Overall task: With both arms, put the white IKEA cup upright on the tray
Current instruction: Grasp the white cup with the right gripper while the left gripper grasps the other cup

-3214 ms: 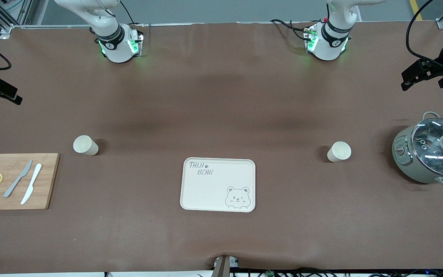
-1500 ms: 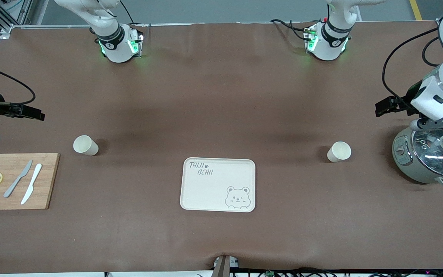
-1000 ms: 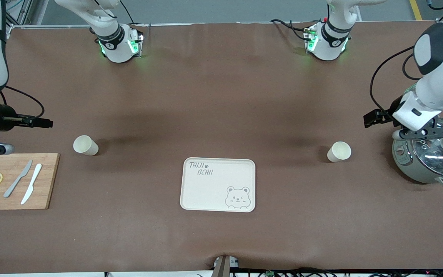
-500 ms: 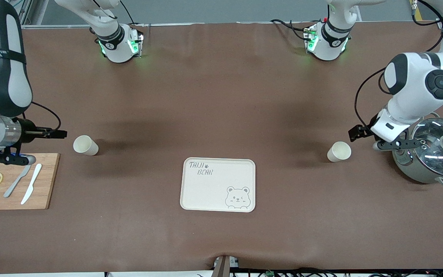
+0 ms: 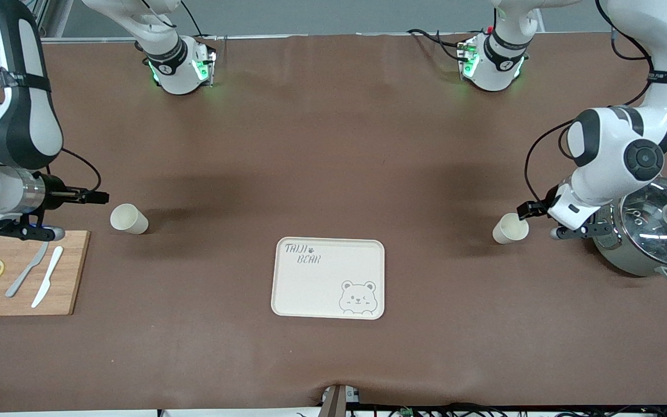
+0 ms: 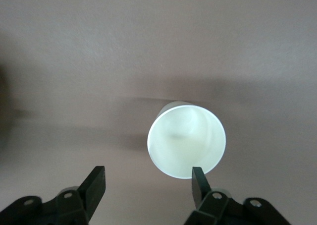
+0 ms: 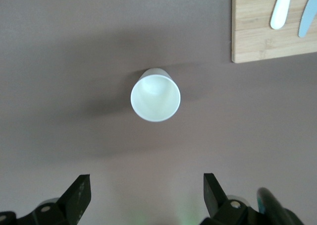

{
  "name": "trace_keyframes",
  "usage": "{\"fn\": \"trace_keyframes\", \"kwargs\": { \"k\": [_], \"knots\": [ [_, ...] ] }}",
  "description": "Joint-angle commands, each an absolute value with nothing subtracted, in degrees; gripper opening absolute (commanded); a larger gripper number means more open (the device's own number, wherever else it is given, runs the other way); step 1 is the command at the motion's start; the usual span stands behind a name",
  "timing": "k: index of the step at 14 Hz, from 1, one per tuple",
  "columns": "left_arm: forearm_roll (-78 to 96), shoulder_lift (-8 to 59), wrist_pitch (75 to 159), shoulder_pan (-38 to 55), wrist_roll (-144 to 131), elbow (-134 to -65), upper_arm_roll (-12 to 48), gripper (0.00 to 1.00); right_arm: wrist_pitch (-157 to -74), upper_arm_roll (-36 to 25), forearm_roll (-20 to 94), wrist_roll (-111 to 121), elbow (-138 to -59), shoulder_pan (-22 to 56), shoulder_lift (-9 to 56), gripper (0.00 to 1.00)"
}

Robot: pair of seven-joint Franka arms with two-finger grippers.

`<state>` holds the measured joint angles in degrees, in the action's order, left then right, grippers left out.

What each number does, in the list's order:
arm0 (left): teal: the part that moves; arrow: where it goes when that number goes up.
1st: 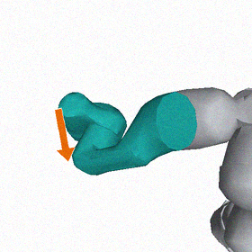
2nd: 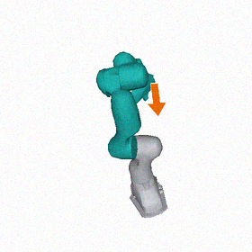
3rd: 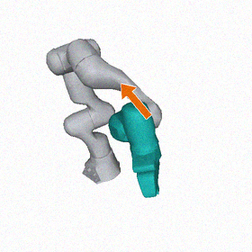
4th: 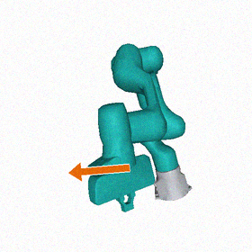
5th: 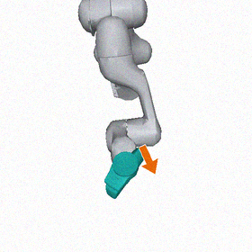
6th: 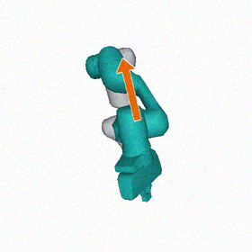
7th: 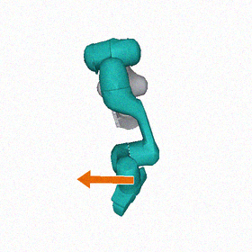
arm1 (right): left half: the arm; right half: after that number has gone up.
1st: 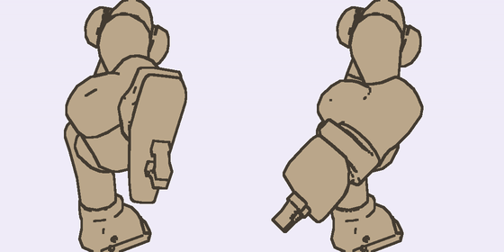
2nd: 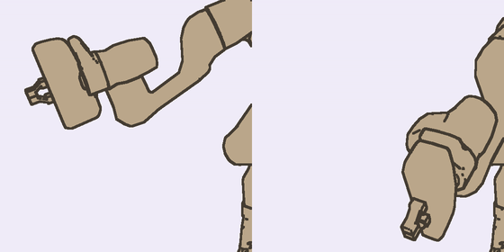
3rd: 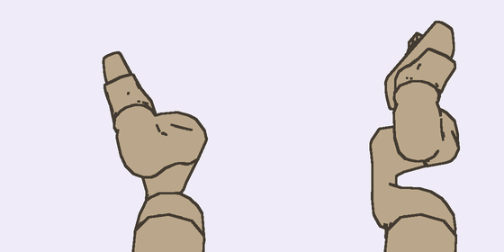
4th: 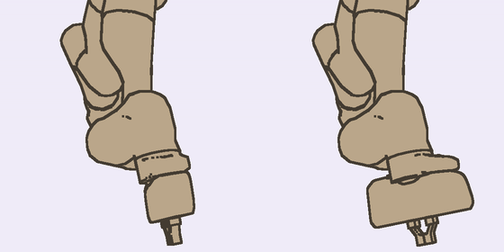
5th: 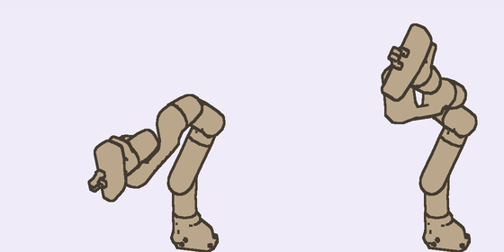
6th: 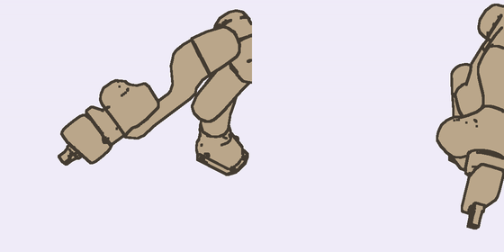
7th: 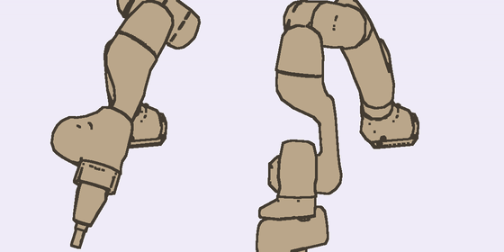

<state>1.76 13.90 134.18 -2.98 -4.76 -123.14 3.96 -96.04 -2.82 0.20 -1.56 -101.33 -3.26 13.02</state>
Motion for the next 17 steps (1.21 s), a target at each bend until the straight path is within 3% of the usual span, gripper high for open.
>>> {"fn": "trace_keyframes", "kwargs": {
  "k": [1, 4, 6, 9, 14, 17],
  "knots": [
    [3.3, 16.2, 136.8, -2.7, -3.8, -122.0, 4.0, 0.75, -94.7, -2.5, -1.9, -0.9, -99.7, -3.5, 12.6, 1.00],
    [3.5, 19.6, 138.1, -2.5, -4.0, -120.0, 4.0, 0.71, -96.7, -2.4, -3.8, -1.0, -100.6, -3.5, 14.8, 1.00],
    [3.4, 20.2, 138.2, -2.7, -3.9, -119.7, 4.0, 0.57, -101.6, -2.4, -3.8, -0.9, -103.0, -4.3, 15.7, 1.00],
    [3.4, 21.6, 139.0, -2.5, -4.0, -119.7, 4.1, 0.00, -108.7, -2.4, -3.8, 1.3, -106.9, -4.6, 16.4, 1.00],
    [3.5, 21.4, 138.1, -1.6, -6.0, -115.6, 5.9, 0.00, -120.2, -2.4, -3.8, 4.5, -114.3, -6.9, 17.6, 0.99],
    [3.4, 21.5, 131.2, -1.3, -9.1, -109.6, 7.3, 0.00, -126.9, -2.4, -3.7, 4.6, -118.5, -7.3, 18.4, 0.77]
  ]
}}
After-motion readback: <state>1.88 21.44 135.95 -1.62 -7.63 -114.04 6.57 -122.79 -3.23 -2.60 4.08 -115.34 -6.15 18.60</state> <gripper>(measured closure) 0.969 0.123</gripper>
